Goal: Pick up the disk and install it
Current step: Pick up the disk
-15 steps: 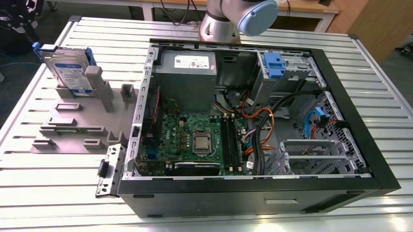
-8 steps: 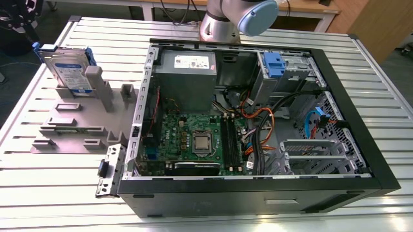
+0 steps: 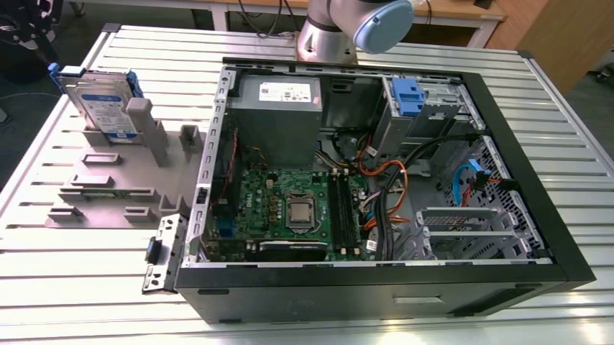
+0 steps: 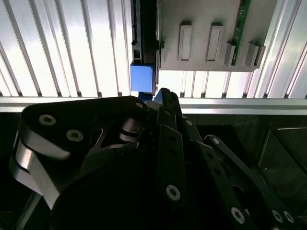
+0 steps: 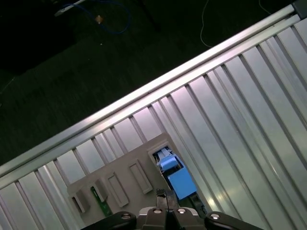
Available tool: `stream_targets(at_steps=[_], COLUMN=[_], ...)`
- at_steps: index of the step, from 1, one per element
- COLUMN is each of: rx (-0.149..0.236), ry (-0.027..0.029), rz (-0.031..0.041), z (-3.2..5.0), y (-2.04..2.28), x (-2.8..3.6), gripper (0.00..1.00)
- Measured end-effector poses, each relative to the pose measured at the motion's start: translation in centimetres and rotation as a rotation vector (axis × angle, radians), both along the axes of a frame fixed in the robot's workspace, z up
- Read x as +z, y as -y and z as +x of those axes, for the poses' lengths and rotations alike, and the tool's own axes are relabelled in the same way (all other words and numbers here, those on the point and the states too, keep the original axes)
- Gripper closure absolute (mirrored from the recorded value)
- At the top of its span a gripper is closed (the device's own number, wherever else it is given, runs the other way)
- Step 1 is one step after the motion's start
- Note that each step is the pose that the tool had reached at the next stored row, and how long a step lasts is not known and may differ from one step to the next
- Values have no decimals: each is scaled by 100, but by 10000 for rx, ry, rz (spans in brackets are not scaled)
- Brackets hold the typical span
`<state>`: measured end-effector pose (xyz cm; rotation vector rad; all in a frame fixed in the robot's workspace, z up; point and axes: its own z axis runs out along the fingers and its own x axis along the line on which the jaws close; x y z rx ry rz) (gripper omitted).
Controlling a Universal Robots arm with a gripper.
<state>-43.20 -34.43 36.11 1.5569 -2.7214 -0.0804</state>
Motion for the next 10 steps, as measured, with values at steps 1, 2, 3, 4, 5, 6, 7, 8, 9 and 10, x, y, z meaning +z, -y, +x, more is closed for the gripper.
stream_targets(at_steps=[1, 2, 3, 4, 5, 6, 7, 8, 9, 10], rx=[13, 25, 26, 27, 27, 27, 28, 28, 29, 29], ry=[0, 0, 0, 0, 0, 0, 0, 0, 0, 0], rz=[0, 0, -1, 0, 0, -1, 0, 0, 0, 0], z=[0, 0, 0, 0, 0, 0, 0, 0, 0, 0], y=[0, 0, 0, 0, 0, 0, 0, 0, 0, 0], x=[0, 0, 0, 0, 0, 0, 0, 0, 0, 0], gripper=[89, 89, 89, 89, 89, 89, 89, 89, 89, 89])
